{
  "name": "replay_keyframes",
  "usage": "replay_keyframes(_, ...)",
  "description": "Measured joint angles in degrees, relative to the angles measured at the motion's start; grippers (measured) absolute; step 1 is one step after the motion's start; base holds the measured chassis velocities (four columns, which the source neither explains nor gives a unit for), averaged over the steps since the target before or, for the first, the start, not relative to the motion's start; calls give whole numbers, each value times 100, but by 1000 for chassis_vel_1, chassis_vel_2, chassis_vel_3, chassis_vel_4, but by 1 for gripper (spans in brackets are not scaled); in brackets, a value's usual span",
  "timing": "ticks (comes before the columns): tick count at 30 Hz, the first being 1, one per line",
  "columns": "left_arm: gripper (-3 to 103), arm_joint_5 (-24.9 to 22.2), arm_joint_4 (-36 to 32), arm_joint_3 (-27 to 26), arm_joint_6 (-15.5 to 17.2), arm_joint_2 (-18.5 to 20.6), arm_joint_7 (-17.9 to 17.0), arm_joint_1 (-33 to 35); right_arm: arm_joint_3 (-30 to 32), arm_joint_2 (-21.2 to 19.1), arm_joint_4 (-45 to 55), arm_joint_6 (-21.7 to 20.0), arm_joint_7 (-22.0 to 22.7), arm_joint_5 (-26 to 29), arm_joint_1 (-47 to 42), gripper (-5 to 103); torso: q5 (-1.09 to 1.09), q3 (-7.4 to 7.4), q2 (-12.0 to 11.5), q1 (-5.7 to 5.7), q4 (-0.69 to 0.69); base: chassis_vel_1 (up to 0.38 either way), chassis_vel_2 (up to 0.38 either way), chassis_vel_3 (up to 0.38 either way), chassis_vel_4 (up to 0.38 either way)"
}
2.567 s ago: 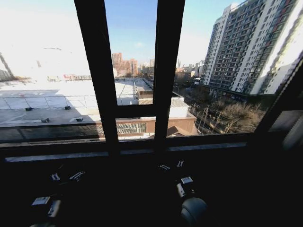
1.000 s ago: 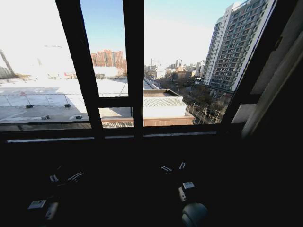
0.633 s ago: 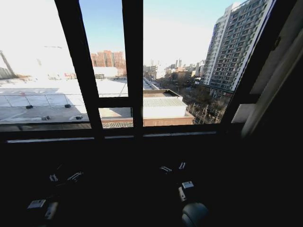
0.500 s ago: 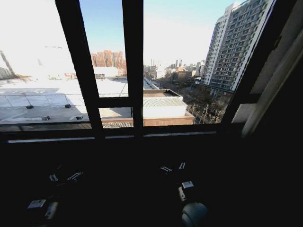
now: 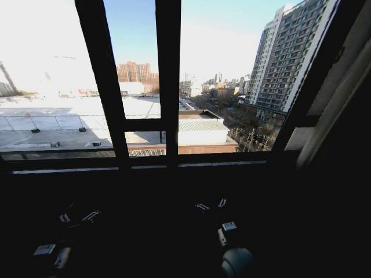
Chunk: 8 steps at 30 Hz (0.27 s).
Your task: Open the curtains by pulling them apart, changing their state from closed to fully open.
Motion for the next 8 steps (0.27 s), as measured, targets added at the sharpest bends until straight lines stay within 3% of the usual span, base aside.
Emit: replay_keyframes(8,100,-5,19,2,-24,6,0,2,-4,15,22,-36,10,-1,-32,100,-2,-1,0,0,0,0,0,0,0)
